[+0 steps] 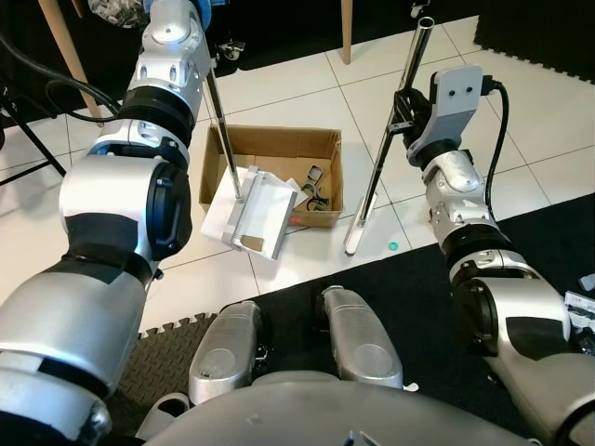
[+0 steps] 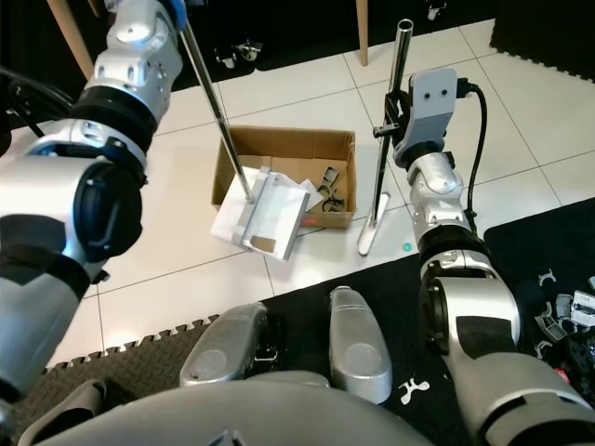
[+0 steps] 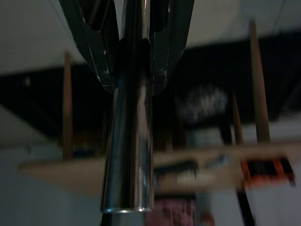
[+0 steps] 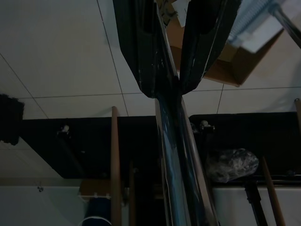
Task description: Sweep floor
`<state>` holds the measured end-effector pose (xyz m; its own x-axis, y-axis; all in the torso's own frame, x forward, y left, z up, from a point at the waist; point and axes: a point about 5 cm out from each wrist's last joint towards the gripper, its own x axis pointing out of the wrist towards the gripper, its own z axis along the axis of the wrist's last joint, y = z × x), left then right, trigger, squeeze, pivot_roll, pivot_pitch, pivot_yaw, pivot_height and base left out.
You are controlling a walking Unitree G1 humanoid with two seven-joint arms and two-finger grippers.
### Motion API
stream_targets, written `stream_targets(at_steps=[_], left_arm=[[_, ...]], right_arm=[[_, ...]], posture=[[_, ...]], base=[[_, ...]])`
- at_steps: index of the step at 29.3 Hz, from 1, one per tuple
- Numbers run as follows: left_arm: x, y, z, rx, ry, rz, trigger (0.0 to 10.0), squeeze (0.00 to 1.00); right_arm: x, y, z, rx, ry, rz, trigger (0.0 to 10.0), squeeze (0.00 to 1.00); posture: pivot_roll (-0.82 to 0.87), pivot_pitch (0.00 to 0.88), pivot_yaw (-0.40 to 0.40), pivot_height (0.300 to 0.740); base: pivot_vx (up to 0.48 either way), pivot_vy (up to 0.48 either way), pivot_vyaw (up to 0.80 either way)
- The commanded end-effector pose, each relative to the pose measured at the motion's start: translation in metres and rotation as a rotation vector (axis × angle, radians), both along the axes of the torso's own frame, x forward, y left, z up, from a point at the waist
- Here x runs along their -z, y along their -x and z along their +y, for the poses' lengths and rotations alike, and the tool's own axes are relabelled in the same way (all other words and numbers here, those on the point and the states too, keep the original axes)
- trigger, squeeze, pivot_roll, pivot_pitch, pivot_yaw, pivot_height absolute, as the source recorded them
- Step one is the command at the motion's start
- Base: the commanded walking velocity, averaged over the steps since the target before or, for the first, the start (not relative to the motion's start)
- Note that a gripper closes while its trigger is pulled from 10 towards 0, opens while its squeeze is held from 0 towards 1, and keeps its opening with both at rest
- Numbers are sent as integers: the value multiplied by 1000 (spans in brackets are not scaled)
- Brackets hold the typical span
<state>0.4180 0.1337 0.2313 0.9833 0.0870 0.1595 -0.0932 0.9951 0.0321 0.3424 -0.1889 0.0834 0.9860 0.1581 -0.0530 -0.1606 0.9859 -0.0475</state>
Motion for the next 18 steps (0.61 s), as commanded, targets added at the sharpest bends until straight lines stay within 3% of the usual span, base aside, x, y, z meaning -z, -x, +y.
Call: stream_targets(at_steps=[1,9,18], left_arm=[[-27,2,5,-2,-85,-160,10000,0],[-38,16,-4,35,-146,-387,10000,0],[-28,24,-4,13,-220,-442,10000,0]], right_arm=[[-7,-3,-1,2,8,-38,10000,0],[-7,-3,0,2,4,-37,10000,0],[-5,-2,1,1,2,-35,10000,0]], posture=[[-26,55,4,740],[-23,58,4,740],[-23,63,4,740]], base=[[0,0,0],[0,0,0],[0,0,0]])
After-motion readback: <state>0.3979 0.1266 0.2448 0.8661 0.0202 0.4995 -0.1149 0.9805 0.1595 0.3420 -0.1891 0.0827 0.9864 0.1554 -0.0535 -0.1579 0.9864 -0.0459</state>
